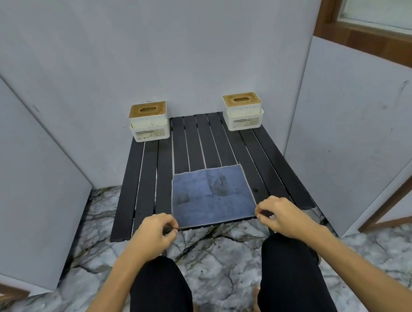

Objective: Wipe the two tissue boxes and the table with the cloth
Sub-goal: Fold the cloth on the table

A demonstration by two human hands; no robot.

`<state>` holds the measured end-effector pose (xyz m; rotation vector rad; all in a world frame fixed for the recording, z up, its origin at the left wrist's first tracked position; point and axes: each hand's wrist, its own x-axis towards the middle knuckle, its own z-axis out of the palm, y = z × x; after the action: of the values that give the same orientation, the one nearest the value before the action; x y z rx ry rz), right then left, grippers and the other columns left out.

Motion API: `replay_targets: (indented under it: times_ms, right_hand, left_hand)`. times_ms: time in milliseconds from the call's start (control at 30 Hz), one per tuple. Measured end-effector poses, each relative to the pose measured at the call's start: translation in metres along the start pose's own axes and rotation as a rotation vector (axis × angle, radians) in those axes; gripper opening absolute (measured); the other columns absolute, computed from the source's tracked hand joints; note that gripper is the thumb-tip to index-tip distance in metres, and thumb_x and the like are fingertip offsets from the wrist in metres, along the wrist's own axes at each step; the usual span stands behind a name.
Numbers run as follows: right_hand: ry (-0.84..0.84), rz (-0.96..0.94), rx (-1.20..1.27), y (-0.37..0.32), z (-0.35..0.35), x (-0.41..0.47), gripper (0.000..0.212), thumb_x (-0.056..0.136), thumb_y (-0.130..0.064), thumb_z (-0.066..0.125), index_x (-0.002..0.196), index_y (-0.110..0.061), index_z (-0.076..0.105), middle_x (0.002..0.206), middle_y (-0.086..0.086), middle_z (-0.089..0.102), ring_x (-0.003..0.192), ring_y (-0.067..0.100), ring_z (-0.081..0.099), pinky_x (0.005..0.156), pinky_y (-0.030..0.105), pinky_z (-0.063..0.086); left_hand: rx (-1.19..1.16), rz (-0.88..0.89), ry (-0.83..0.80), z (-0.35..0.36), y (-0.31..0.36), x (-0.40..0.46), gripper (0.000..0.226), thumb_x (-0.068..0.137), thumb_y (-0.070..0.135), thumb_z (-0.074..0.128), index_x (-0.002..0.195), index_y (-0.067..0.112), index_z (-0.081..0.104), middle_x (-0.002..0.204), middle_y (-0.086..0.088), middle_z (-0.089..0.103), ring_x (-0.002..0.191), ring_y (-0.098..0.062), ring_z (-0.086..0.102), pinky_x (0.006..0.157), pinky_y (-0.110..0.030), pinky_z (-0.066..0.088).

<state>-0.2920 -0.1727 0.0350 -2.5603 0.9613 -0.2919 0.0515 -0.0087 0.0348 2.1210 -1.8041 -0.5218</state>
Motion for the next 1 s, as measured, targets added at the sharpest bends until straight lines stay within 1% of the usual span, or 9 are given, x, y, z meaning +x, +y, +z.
replay_targets:
  times_ms: [67,133,200,333,433,667,767,900,1000]
  right_hand:
    - [-0.007,0.002,0.017,-0.001,-0.003,0.002,0.011,0.093,-0.024,0.06,0.096,-0.021,0.069,0.088,-0.004,0.064,0.082,0.009,0.058,0.076,0.029,0.051]
    - [0.003,0.004,0.024,-0.001,-0.006,0.007,0.01,0.093,-0.025,0.059,0.096,-0.023,0.068,0.085,-0.004,0.063,0.077,0.011,0.058,0.073,0.032,0.052]
    - [0.018,0.017,0.032,0.001,-0.011,0.015,0.009,0.093,-0.025,0.059,0.096,-0.023,0.067,0.083,-0.006,0.063,0.074,0.01,0.059,0.071,0.032,0.052]
    - [0.044,0.051,0.055,0.003,-0.022,0.041,0.009,0.093,-0.022,0.059,0.098,-0.022,0.067,0.084,-0.009,0.064,0.075,0.008,0.059,0.071,0.029,0.052]
    - [0.073,0.066,0.091,0.009,-0.027,0.065,0.009,0.092,-0.019,0.061,0.098,-0.02,0.068,0.087,-0.008,0.067,0.077,0.007,0.06,0.072,0.027,0.053]
    - [0.137,0.123,0.192,0.03,-0.025,0.121,0.013,0.092,-0.012,0.062,0.097,-0.018,0.071,0.087,-0.004,0.07,0.076,0.01,0.063,0.069,0.019,0.052]
    - [0.123,0.163,0.217,0.041,-0.018,0.142,0.013,0.092,-0.012,0.061,0.096,-0.018,0.072,0.085,-0.002,0.07,0.075,0.013,0.064,0.067,0.022,0.053]
    - [0.099,0.205,0.224,0.053,-0.009,0.165,0.012,0.092,-0.012,0.061,0.094,-0.019,0.071,0.086,-0.001,0.07,0.08,0.013,0.065,0.068,0.015,0.048]
    - [0.101,0.246,0.217,0.058,-0.001,0.177,0.012,0.091,-0.012,0.061,0.094,-0.018,0.071,0.087,0.0,0.07,0.079,0.014,0.065,0.071,0.021,0.051]
  left_hand:
    - [-0.038,-0.003,0.01,-0.005,0.004,0.001,0.024,0.092,0.02,0.067,0.084,0.041,0.059,0.096,0.014,0.068,0.084,0.002,0.062,0.075,-0.022,0.051]
    - [-0.075,-0.002,0.021,-0.011,0.008,0.005,0.015,0.094,0.017,0.066,0.088,0.031,0.064,0.094,0.01,0.069,0.063,0.006,0.057,0.061,-0.011,0.042]
    - [-0.106,-0.01,0.031,-0.016,0.01,0.012,0.01,0.095,0.018,0.064,0.091,0.026,0.064,0.091,0.008,0.069,0.052,0.003,0.052,0.054,-0.011,0.039]
    - [-0.156,-0.047,0.071,-0.028,0.008,0.033,0.01,0.095,0.019,0.066,0.091,0.028,0.065,0.086,0.009,0.07,0.064,0.008,0.057,0.056,-0.008,0.039]
    - [-0.178,-0.075,0.105,-0.037,0.003,0.055,0.013,0.094,0.019,0.068,0.09,0.031,0.067,0.083,0.012,0.07,0.074,0.004,0.061,0.062,-0.006,0.037]
    - [-0.24,-0.147,0.173,-0.041,-0.014,0.11,0.014,0.091,0.02,0.07,0.085,0.032,0.07,0.079,0.011,0.072,0.075,-0.001,0.065,0.069,-0.015,0.046]
    - [-0.234,-0.178,0.177,-0.037,-0.021,0.132,0.01,0.091,0.02,0.07,0.086,0.028,0.072,0.079,0.01,0.071,0.08,-0.002,0.065,0.068,-0.013,0.042]
    - [-0.241,-0.209,0.178,-0.03,-0.032,0.158,0.007,0.092,0.021,0.069,0.088,0.026,0.073,0.082,0.01,0.071,0.083,-0.001,0.063,0.067,-0.009,0.038]
    - [-0.236,-0.231,0.211,-0.023,-0.037,0.172,0.008,0.092,0.023,0.07,0.086,0.028,0.072,0.082,0.008,0.07,0.082,-0.003,0.062,0.069,-0.014,0.041]
